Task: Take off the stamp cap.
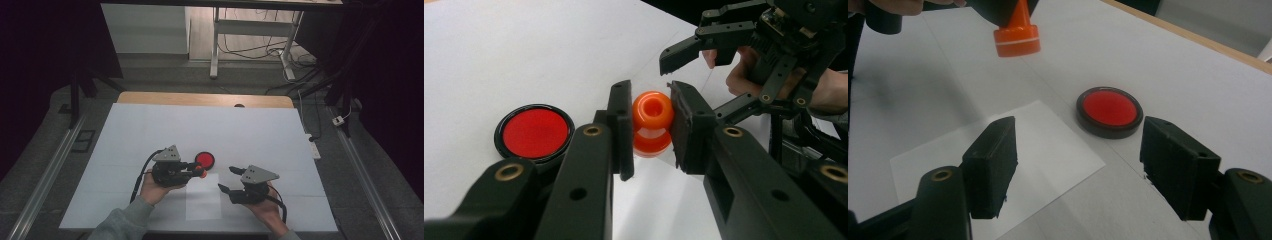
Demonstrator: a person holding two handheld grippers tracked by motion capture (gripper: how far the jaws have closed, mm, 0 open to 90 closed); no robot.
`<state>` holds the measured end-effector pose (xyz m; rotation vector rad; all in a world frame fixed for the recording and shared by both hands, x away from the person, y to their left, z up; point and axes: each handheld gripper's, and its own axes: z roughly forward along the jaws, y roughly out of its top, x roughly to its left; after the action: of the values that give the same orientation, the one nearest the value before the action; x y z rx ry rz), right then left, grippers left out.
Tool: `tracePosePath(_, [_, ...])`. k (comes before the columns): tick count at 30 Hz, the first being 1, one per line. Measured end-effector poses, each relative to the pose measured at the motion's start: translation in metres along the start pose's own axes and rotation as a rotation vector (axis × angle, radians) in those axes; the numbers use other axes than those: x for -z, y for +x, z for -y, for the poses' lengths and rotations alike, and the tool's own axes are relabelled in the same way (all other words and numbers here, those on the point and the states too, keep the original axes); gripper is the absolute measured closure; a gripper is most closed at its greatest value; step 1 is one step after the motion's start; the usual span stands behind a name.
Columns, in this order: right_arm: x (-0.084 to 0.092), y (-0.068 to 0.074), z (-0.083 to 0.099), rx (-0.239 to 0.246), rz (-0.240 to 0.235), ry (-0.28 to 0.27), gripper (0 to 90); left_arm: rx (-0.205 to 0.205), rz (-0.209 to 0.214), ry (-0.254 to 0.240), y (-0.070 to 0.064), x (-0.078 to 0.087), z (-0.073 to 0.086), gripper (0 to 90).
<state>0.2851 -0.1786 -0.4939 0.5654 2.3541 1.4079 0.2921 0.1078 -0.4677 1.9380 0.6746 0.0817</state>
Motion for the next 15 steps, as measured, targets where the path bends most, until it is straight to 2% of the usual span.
tracePosePath(9, [-0.007,0.005,-0.006,0.011,-0.008,-0.005,31.5,0.001,0.003,0.007,0.000,-0.001,0.000,72.2])
tracePosePath(15, [-0.012,0.007,-0.007,0.008,-0.003,0.017,32.3,0.000,0.001,0.007,0.000,-0.002,0.001,72.2])
